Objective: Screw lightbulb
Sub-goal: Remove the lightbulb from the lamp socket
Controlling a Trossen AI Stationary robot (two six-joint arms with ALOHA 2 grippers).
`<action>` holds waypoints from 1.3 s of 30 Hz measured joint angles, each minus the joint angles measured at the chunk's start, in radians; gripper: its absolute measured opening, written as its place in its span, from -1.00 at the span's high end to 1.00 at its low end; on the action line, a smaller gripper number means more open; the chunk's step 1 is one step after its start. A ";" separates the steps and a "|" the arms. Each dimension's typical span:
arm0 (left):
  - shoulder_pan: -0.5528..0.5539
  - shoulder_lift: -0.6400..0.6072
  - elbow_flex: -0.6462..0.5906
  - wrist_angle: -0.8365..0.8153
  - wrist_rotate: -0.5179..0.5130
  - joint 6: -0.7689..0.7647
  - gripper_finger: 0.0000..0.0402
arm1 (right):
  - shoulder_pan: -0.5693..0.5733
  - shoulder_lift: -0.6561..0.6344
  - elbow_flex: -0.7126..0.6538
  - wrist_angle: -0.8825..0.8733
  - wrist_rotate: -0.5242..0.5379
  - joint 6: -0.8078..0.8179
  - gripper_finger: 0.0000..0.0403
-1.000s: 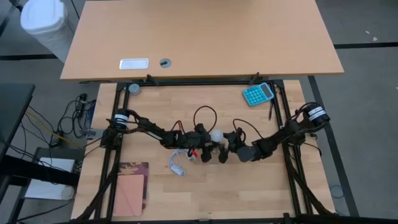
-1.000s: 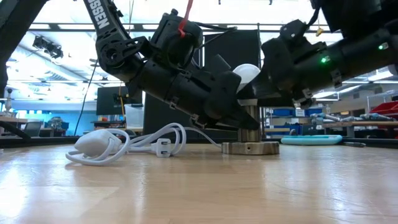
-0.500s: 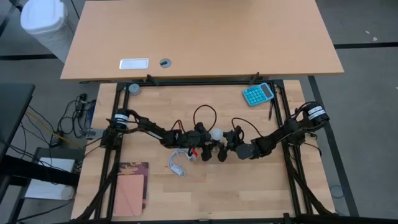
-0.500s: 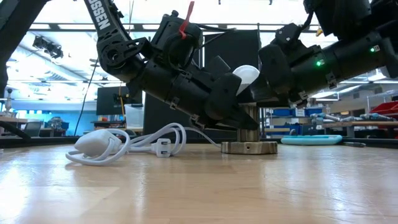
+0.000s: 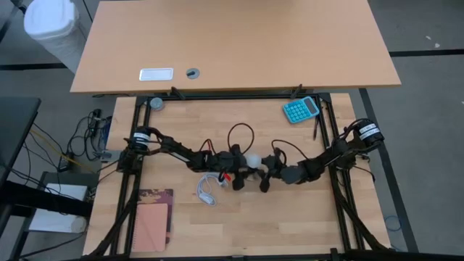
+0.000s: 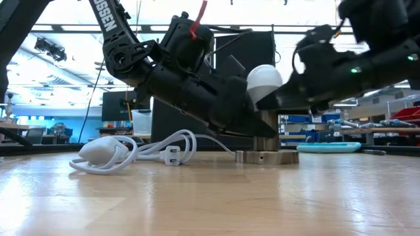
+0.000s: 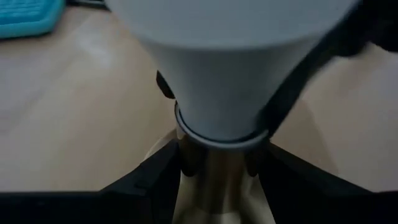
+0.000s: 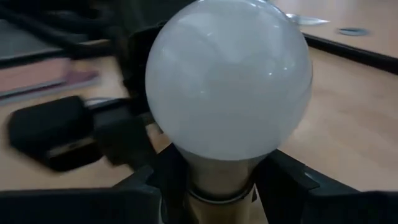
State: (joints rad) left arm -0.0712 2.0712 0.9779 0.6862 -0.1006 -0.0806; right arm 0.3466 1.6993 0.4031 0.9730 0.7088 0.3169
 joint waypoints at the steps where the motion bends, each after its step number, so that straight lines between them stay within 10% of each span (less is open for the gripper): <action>1: -0.001 0.000 0.000 0.003 0.021 0.011 -0.02 | 0.000 0.000 -0.026 0.053 -0.035 -0.018 0.19; 19: -0.004 0.002 -0.002 0.046 0.266 0.150 -0.02 | -0.276 0.003 -0.079 0.223 -0.979 -0.314 0.19; 33: -0.003 0.002 -0.002 0.028 0.167 0.073 -0.02 | -0.302 -0.022 -0.099 0.180 -0.873 -0.163 -0.33; 39: -0.004 0.001 -0.001 0.019 0.070 0.020 -0.02 | -0.177 -0.113 -0.143 0.111 -0.601 -0.152 -0.42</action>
State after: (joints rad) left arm -0.0753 2.0720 0.9771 0.7052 -0.0308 -0.0608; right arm 0.1692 1.5861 0.2599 1.0844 0.1080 0.1651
